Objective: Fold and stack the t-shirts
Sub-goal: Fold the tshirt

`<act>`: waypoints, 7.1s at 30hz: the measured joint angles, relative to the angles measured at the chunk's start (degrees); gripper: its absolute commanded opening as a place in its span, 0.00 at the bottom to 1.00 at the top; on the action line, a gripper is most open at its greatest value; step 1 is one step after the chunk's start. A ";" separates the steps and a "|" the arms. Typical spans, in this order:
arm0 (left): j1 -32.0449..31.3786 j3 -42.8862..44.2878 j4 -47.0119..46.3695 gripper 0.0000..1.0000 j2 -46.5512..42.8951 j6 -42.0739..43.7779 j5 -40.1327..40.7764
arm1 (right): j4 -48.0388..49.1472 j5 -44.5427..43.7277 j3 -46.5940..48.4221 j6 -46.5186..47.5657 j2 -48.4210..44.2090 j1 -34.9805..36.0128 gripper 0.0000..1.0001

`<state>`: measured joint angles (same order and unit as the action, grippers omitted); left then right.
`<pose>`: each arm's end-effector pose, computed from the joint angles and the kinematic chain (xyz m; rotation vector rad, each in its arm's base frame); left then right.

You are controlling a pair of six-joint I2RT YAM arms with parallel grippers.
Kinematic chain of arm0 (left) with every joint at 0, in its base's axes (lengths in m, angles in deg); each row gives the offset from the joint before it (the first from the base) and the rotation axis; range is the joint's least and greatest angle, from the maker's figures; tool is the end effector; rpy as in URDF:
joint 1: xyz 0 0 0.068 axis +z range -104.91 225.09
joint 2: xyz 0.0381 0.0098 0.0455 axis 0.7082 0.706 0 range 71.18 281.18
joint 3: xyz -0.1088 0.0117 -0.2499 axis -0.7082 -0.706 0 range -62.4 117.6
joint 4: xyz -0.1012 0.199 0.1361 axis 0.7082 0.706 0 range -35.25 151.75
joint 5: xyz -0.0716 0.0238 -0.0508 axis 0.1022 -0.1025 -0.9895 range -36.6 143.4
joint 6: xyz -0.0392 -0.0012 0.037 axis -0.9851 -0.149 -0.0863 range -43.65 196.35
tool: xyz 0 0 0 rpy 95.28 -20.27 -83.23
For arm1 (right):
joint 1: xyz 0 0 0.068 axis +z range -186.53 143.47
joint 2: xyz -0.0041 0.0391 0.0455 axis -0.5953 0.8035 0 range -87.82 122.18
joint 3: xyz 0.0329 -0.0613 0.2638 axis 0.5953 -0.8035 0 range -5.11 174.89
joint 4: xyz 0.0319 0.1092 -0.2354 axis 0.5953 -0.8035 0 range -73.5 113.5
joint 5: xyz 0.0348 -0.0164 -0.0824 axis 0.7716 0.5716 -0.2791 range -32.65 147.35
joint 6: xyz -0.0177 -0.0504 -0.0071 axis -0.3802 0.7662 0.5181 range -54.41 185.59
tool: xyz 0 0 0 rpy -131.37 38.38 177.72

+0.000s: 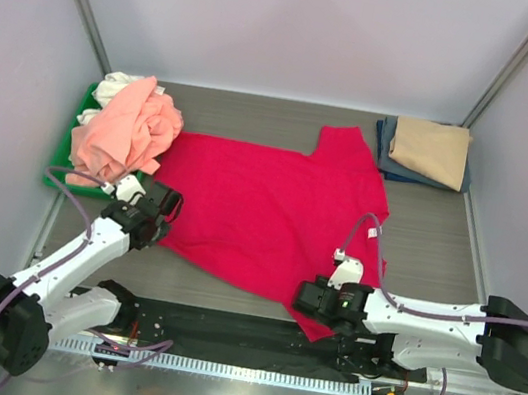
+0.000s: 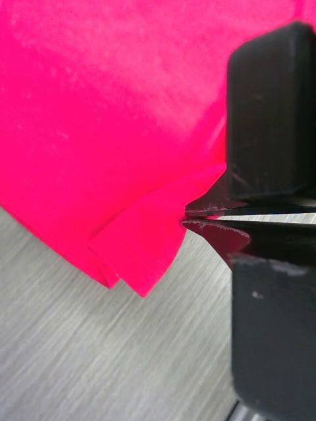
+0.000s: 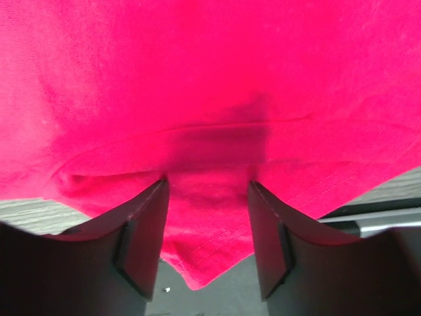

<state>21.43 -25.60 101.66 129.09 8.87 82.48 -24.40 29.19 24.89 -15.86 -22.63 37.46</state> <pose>0.1619 -0.0521 0.2073 -1.0563 2.2870 0.1080 0.0595 0.1459 0.1564 0.2113 2.6284 0.0150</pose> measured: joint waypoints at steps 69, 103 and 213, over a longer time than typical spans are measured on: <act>15.32 40.85 -2.43 1.00 46.12 23.82 -14.60 | 6.78 1.14 52.04 51.71 38.77 -49.00 0.70; 20.00 -5.27 -10.69 0.97 6.12 13.05 -13.31 | 18.32 13.53 -2.25 29.70 -3.26 -60.04 0.65; 20.35 -6.95 1.81 0.83 -20.98 2.34 -21.24 | 4.00 29.00 1.66 33.20 -20.39 -71.08 0.69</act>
<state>41.78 -32.55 103.48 108.11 11.21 61.23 -20.40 58.19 26.55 17.34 -43.02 -33.61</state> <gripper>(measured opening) 0.725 0.661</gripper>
